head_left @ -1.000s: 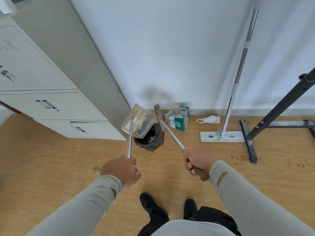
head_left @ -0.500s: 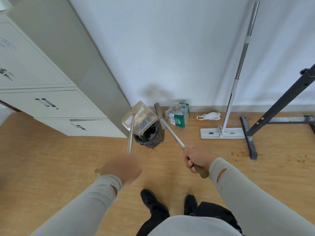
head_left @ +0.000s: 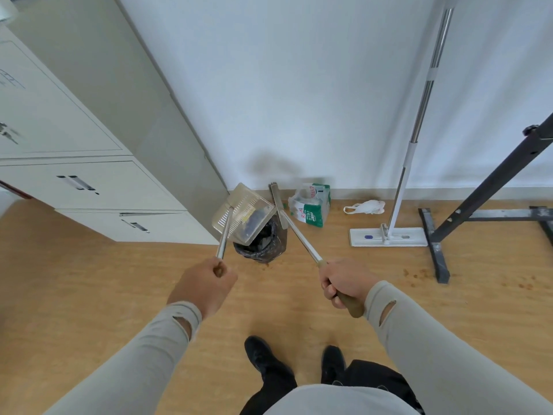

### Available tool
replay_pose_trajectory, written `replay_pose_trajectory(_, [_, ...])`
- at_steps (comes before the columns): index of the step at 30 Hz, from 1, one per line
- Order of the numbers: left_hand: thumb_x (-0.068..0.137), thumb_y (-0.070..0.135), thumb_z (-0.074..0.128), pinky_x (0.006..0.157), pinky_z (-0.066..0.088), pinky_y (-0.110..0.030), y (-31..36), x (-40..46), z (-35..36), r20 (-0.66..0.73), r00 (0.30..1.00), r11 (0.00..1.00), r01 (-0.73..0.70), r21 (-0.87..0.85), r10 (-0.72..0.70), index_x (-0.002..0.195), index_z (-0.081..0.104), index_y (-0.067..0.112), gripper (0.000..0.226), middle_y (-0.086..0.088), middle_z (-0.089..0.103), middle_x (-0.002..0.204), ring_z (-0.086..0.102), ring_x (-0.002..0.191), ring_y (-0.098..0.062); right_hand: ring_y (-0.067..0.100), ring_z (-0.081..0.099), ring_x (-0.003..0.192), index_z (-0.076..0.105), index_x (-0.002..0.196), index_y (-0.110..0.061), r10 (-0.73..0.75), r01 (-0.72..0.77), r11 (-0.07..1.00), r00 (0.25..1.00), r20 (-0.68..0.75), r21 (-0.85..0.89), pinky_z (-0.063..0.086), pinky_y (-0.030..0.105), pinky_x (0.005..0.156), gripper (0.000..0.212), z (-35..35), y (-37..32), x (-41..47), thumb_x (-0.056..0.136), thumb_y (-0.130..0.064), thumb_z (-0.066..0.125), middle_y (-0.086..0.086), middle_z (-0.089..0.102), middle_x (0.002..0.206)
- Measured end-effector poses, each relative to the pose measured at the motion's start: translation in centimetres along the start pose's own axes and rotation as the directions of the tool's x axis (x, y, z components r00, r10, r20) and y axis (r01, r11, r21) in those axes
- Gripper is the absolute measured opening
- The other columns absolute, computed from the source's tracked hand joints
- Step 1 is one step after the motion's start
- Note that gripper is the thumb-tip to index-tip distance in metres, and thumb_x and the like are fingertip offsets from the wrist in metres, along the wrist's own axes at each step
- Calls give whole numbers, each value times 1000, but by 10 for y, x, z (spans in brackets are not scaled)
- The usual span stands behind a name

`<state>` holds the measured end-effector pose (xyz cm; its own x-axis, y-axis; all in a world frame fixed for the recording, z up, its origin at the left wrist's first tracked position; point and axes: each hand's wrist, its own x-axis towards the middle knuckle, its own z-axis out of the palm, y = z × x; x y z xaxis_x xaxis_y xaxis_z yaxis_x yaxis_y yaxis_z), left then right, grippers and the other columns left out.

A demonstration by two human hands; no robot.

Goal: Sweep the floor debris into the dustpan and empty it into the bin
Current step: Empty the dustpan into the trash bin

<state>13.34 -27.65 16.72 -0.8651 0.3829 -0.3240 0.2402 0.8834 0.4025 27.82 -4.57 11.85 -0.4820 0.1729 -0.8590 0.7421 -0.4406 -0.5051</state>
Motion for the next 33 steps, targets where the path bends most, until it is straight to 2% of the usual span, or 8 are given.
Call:
replay_pose_trajectory(4, [85, 39, 58, 52, 41, -33, -2, 18, -18, -91, 977, 916, 144, -374, -191, 77, 61, 6, 34, -6, 59, 64, 46, 52, -23, 11, 41, 42, 47, 81, -11, -17, 17, 1000, 999, 28, -13, 35, 19, 39, 17, 0, -4, -2, 86, 3, 40, 5, 45, 61])
replay_pose_trajectory(9, [92, 37, 55, 44, 34, -26, 4, 29, -40, 20, 936, 622, 249, -743, -352, 93, 62, 8, 30, -13, 58, 73, 37, 39, -19, 11, 41, 41, 47, 82, -11, -29, 31, 999, 998, 58, -37, 36, 20, 39, 14, -2, -13, -7, 88, 2, 41, 5, 45, 60])
replay_pose_trajectory(16, [92, 47, 64, 42, 36, -23, 33, 24, -52, 125, 926, 343, 254, -904, -356, 89, 54, 17, 32, -6, 52, 66, 38, 42, -14, 11, 39, 44, 47, 79, -10, -87, 89, 996, 993, 74, -27, 34, 20, 40, 13, -23, -24, -16, 88, 0, 45, 4, 46, 59])
replay_pose_trajectory(19, [90, 38, 71, 41, 38, -22, 54, 21, -61, 145, 934, 269, 239, -933, -328, 92, 54, 14, 29, -6, 51, 70, 40, 46, -12, 12, 39, 44, 47, 82, -9, -136, 136, 991, 989, 52, 10, 31, 19, 41, 11, -45, -25, -31, 88, 0, 46, 7, 48, 65])
replay_pose_trajectory(26, [90, 26, 67, 60, 46, -33, 96, 16, -79, 77, 958, 345, 173, -922, -274, 91, 55, 13, 17, -9, 58, 80, 52, 63, -20, 17, 46, 44, 52, 98, -1, -238, 227, 970, 963, 127, 91, 32, 21, 37, 22, -95, -36, -85, 77, -3, 58, 15, 49, 70])
replay_pose_trajectory(28, [92, 27, 63, 53, 40, -32, 102, 17, -78, 62, 961, 389, 168, -906, -271, 89, 53, 15, 16, -10, 57, 79, 51, 62, -22, 18, 43, 45, 43, 127, 13, -244, 234, 969, 960, 135, 85, 31, 21, 37, 47, -103, -39, -94, 86, -4, 57, 14, 50, 69])
replay_pose_trajectory(30, [92, 27, 61, 48, 37, -30, 105, 18, -73, 78, 958, 404, 189, -895, -276, 88, 52, 16, 16, -10, 55, 79, 50, 61, -22, 16, 39, 46, 40, 142, -2, -250, 241, 968, 956, 155, 75, 29, 22, 38, 47, -106, -43, -101, 96, -7, 48, 12, 49, 69])
replay_pose_trajectory(33, [92, 30, 61, 49, 39, -29, 104, 21, -57, 132, 941, 412, 259, -874, -310, 89, 53, 16, 16, -11, 58, 84, 53, 66, -23, 14, 34, 45, 65, 128, -12, -214, 209, 977, 956, 200, 43, 27, 22, 38, 35, -108, -51, -99, 99, -14, 46, 9, 47, 69])
